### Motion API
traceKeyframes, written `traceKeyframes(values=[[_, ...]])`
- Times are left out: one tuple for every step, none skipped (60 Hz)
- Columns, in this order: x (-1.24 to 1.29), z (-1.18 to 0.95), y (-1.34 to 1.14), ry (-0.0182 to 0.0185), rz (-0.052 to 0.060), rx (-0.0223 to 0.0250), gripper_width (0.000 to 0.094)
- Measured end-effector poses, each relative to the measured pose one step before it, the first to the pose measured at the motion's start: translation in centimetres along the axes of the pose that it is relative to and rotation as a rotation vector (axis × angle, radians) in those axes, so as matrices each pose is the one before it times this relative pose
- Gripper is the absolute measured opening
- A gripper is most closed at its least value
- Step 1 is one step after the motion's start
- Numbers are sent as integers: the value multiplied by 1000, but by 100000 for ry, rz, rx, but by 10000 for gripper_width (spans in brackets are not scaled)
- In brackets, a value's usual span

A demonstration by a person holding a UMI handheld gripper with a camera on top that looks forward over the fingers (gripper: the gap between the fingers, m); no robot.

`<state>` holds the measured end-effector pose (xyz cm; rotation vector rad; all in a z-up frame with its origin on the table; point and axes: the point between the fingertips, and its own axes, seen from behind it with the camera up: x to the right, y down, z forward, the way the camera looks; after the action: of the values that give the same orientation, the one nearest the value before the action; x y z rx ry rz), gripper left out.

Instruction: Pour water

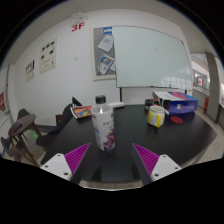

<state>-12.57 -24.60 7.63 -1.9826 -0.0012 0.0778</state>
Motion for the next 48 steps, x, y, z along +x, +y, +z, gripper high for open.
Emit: traceKeyframes(values=[[-609,857,-384,-187,353,432,841],[-334,818,-258,-82,162,648,841],[-273,787,-274,89,53,661,842],[-212,791,-317,238,-53,771,844],[-163,775,-301,237,-121,807,844],[-175,738,-273,137,-194,752,842],[-152,726,-251,152,-249,744,842],[238,827,70,-120,-222,1011,841],[-487,556,-355,509,-144,386,839],[-163,617,-148,10,-156,479,841],[-161,610,-159,-124,-197,560,842],[-107,600,-166,-7,-242,695,838],[-28,571,-164,257,-423,716,840],[10,553,-114,412,-548,686,839],[55,606,-49,455,-715,693,837],[18,562,-42,538,-721,528,840],[50,456,-40,540,-651,594,836],[68,418,-10,519,-584,427,827],[35,410,46,386,-488,240,812],[-8,407,91,236,-386,164,797],[1,379,92,178,-213,134,771],[10,312,78,243,-49,86,755],[46,316,82,389,-43,69,723],[12,262,65,252,-80,116,697],[-113,187,6,-235,-40,376,681],[-119,322,153,55,-181,451,666],[17,181,-45,20,-323,-4,635],[-167,43,-165,-242,241,431,629],[-27,178,-222,111,236,945,591],[15,110,59,195,-42,-8,589],[8,144,8,137,123,126,567],[7,91,43,48,160,-259,557],[-60,107,-44,-226,396,94,543],[-118,87,-6,-484,316,-155,529],[-110,78,-41,-515,179,1,507],[-173,58,-87,-196,36,-42,486],[227,137,70,-195,-135,78,478],[45,26,-22,-19,-258,58,442],[42,14,32,43,-296,-122,430],[-106,9,-23,-107,-164,34,415],[19,-20,34,-38,-224,-93,401],[-32,-1,16,-211,-188,-82,402],[-48,0,28,-350,-176,-142,403],[-23,13,-31,-243,-49,4,404],[-14,3,4,-171,51,-64,404],[-40,1,36,-369,-169,-256,403],[-42,14,-14,-439,-327,-143,403],[-5,11,-31,-240,-387,-232,403]])
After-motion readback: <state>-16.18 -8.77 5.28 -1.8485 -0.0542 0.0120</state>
